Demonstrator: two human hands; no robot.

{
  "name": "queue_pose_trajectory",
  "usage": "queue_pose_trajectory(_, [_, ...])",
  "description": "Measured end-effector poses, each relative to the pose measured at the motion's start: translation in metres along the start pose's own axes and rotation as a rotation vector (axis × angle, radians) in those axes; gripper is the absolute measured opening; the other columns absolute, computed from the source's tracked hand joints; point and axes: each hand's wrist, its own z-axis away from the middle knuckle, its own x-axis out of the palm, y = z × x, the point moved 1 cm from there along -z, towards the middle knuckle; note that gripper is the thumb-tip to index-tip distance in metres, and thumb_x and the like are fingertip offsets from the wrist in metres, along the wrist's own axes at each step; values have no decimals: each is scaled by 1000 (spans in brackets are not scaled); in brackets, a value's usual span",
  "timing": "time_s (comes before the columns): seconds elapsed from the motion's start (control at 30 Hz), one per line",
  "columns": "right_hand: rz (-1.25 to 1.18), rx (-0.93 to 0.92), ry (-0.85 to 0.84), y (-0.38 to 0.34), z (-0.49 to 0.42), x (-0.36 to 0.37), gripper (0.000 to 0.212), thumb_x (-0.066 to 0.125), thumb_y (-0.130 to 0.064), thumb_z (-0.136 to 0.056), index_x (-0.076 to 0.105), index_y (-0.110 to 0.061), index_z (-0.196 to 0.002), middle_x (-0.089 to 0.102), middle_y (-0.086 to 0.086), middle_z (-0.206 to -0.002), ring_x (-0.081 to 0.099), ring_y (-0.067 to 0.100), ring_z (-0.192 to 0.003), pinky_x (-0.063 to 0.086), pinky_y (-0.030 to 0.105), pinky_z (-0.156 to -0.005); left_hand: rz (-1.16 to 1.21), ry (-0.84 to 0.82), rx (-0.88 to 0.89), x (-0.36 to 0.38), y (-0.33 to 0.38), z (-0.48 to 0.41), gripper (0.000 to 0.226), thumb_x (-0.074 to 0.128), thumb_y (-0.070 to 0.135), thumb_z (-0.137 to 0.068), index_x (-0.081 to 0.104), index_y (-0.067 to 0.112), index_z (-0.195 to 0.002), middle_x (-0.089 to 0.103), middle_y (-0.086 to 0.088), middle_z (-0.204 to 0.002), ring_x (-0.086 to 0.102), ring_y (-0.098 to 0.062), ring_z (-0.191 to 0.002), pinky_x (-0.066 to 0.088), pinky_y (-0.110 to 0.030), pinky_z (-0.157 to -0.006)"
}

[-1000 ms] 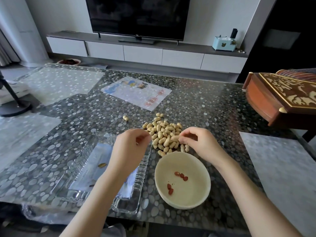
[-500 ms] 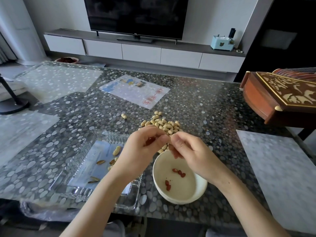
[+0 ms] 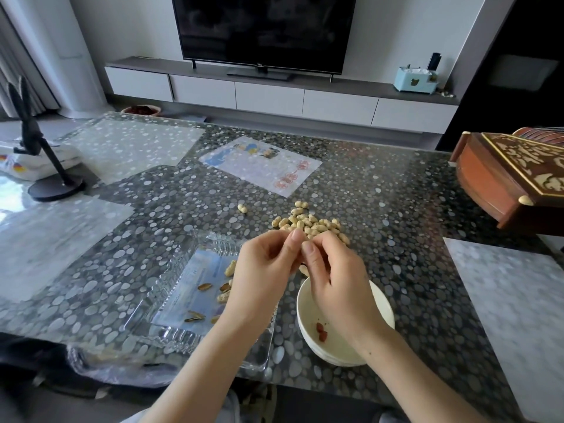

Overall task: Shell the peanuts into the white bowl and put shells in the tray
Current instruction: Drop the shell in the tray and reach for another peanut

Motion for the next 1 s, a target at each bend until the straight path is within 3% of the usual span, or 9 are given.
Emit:
queue_pose_trajectory(0.07, [39,-27,18,1,3,2,34,38,-39,-98,52,-15,-79,55,-6,-69,52,12,-64,42,29,-55,-29,26,24,0,0,3,33,55,31,-89,61,17,-60,48,14,-45,40,0,-47,31,-14,-48])
queue_pose_trajectory(0.2, [18,-18,46,1,9,0,36,38,-40,-97,52,-13,-79,52,-6,-68,49,12,-63,38,24,-55,-57,34,50,4,-1,6,36,57,31,-90,66,5,-67,47,8,-48,38,-7,-50,31,-23,-49])
queue_pose_trajectory(0.33, [-62,45,9,3,14,-14,35,40,-41,-97,58,-13,-85,55,-4,-65,50,13,-58,36,18,-52,-106,-11,57,13,1,8,30,56,26,-92,63,15,-66,49,12,-49,39,-1,-48,31,-15,-49])
queue_pose_trajectory(0.4, [-42,21,58,3,20,-19,37,36,-42,-97,53,-15,-78,52,-9,-61,48,10,-55,32,14,-50,-135,-22,59,24,0,11,31,54,26,-94,58,16,-65,47,11,-51,38,-3,-50,31,-19,-50])
queue_pose_trajectory(0.57, [89,-4,213,10,28,-29,36,34,-31,-97,37,-19,-63,39,-13,-53,38,5,-48,27,15,-45,-93,-39,-19,52,-4,21,26,49,26,-97,62,17,-76,62,-2,-68,56,-21,-65,49,-35,-61])
queue_pose_trajectory(0.73, [17,110,223,14,34,-36,37,34,-33,-96,32,-28,-59,42,-11,-53,37,5,-48,27,20,-44,-70,-92,-80,62,0,21,31,46,19,-98,55,9,-70,50,0,-67,47,-4,-56,43,-16,-47])
queue_pose_trajectory(0.83, [-61,201,179,14,36,-41,41,37,-25,-99,33,-26,-58,42,-13,-51,34,4,-47,27,19,-45,-77,-100,-100,65,-2,20,33,46,19,-99,56,-1,-74,49,-2,-68,45,-5,-55,41,-16,-46])
queue_pose_trajectory(1.0, [-217,366,82,11,31,-50,46,40,-16,-101,35,-22,-55,35,-11,-47,29,4,-47,26,21,-45,-68,-95,-194,63,-6,17,35,46,16,-98,53,11,-64,50,11,-52,44,-2,-48,40,-15,-45])
